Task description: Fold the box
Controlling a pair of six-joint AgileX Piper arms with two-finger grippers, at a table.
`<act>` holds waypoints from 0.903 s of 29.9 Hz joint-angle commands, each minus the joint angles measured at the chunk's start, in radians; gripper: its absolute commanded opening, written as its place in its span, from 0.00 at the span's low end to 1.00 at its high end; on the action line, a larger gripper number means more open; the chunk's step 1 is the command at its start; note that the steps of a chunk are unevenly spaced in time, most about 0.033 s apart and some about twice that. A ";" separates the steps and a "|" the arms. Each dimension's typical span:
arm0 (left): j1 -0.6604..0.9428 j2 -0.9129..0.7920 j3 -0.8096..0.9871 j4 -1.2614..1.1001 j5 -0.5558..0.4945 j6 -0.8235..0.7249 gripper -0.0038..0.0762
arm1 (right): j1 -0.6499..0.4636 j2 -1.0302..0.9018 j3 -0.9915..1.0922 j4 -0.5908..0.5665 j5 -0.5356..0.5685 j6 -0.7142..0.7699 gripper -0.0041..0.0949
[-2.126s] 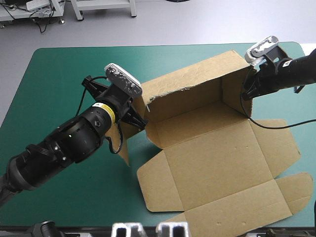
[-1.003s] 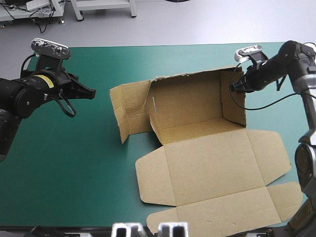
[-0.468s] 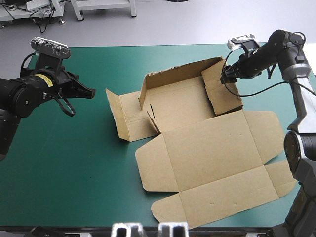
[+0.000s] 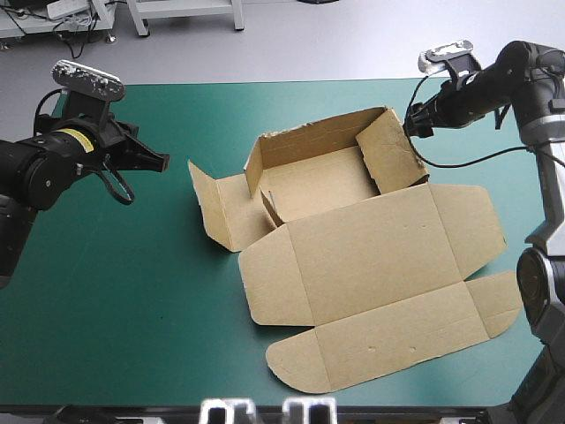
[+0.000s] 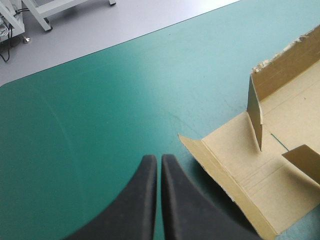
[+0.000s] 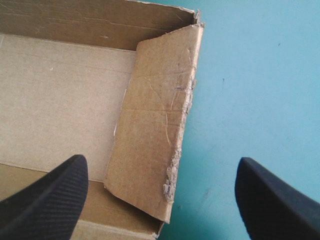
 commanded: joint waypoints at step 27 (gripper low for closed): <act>0.000 -0.021 -0.031 -0.021 0.017 -0.007 0.06 | 0.118 0.213 -0.029 -0.143 0.022 0.045 0.03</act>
